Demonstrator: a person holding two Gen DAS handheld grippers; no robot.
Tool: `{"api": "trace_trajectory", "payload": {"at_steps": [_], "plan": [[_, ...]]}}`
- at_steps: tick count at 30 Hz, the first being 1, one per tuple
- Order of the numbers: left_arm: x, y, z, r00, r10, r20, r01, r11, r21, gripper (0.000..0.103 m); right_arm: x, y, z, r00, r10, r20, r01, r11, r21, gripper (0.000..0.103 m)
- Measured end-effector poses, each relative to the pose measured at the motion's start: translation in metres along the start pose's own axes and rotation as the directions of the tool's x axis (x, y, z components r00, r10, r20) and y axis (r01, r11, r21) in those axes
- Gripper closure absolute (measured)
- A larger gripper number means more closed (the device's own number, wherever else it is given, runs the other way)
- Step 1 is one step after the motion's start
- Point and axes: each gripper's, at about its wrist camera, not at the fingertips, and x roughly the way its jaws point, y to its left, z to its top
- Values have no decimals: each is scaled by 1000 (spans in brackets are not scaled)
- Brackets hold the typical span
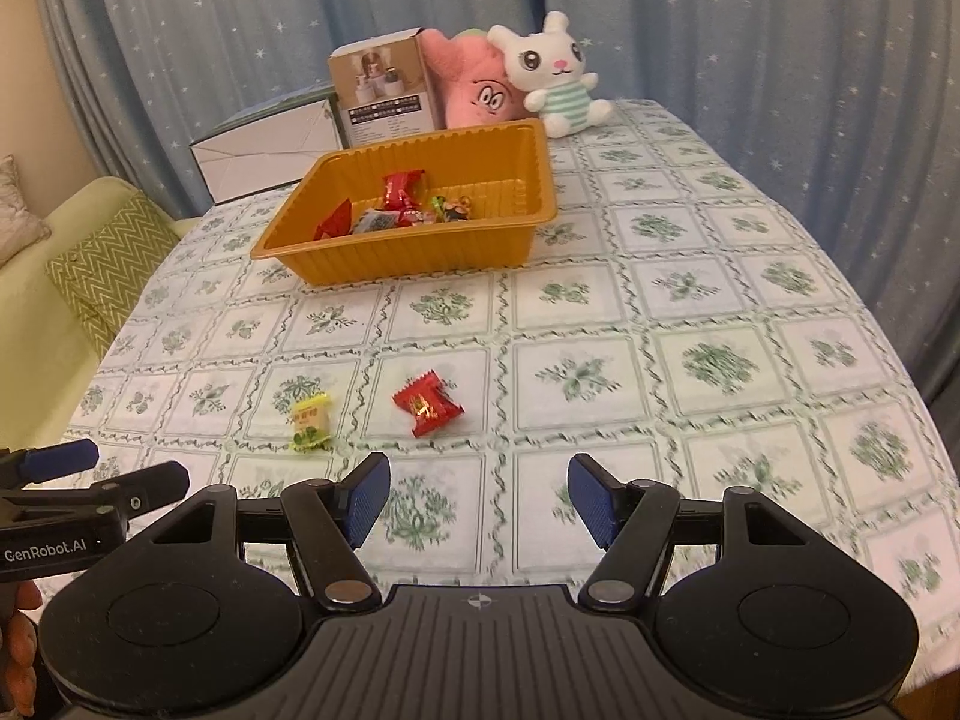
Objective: Organize snacks
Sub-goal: 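Withdraw both tools from the tray toward the last two candies, then grasp the red candy with the right gripper while the left gripper grasps the yellow-green candy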
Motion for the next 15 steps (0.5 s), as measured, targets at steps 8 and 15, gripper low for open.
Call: {"api": "trace_trajectory", "payload": {"at_steps": [8, 15], "plan": [[33, 13, 5, 998, 35, -47, -37, 998, -42, 8, 47, 4, 14, 998, 61, -5, -62, 994, -93, 37], [53, 18, 8, 998, 17, -66, -22, 998, -67, 8, 87, 18, 23, 994, 107, -33, -112, 969, -222, 38]]}}
